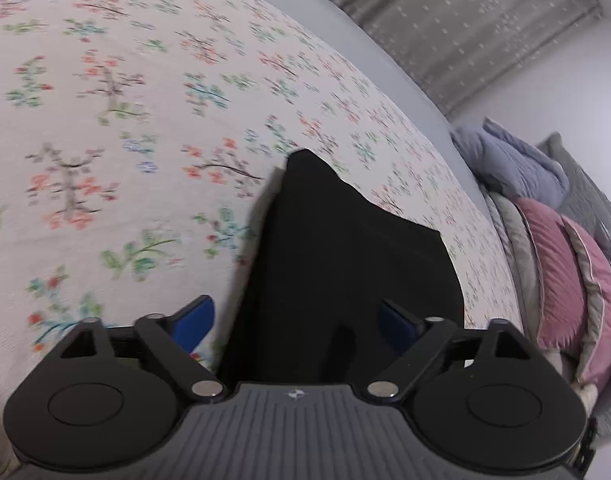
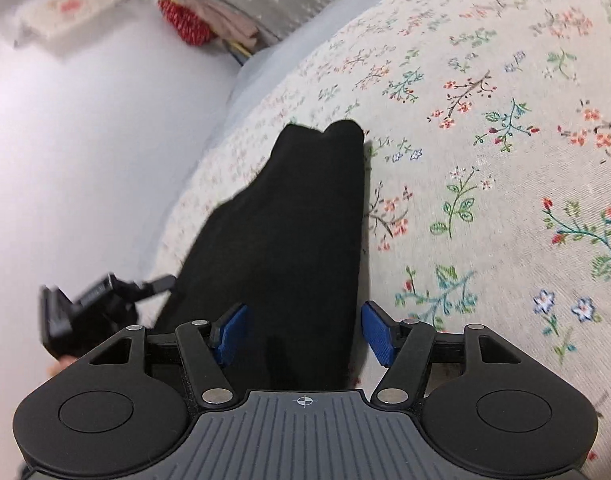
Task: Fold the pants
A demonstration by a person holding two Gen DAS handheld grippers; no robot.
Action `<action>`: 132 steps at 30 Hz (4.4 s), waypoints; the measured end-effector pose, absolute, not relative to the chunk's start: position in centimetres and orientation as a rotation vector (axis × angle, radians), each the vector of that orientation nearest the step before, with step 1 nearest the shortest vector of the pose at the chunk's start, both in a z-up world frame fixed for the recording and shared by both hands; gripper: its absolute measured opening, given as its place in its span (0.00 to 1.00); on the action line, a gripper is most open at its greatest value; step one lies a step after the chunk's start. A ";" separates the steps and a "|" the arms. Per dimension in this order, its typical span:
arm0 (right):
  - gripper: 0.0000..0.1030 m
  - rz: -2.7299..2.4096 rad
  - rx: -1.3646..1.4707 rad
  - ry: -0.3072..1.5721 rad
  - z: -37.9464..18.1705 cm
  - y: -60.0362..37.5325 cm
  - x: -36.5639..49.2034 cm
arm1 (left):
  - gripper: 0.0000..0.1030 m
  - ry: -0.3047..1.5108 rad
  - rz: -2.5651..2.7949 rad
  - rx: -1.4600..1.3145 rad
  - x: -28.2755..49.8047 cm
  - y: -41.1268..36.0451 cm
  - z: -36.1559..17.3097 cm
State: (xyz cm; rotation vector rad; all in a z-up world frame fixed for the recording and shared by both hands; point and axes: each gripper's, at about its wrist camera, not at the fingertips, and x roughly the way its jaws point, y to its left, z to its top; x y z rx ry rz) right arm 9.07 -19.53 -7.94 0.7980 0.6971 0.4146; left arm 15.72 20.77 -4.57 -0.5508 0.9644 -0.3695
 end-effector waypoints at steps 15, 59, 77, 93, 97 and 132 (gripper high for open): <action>0.23 0.388 0.654 0.665 -7.9 -17.1 11.4 | 0.74 1.019 -0.376 -0.367 16.4 15.1 -4.7; 0.42 0.075 0.176 0.598 0.4 -24.2 13.7 | 0.63 0.699 -0.494 -0.166 16.9 -1.0 -1.8; 0.47 0.000 0.153 0.697 -3.0 -21.7 10.6 | 0.58 0.763 -0.336 -0.037 16.8 -0.9 -4.4; 0.68 -0.032 0.079 0.722 -5.7 -19.1 4.4 | 0.70 0.712 -0.274 0.047 10.7 1.2 -3.7; 0.68 -0.027 0.097 0.714 -5.4 -19.3 2.7 | 0.69 0.720 -0.209 0.083 9.2 2.0 -3.1; 0.92 -0.013 0.103 0.434 -0.8 -17.5 -7.4 | 1.00 0.542 -0.192 0.097 -3.0 2.1 -0.6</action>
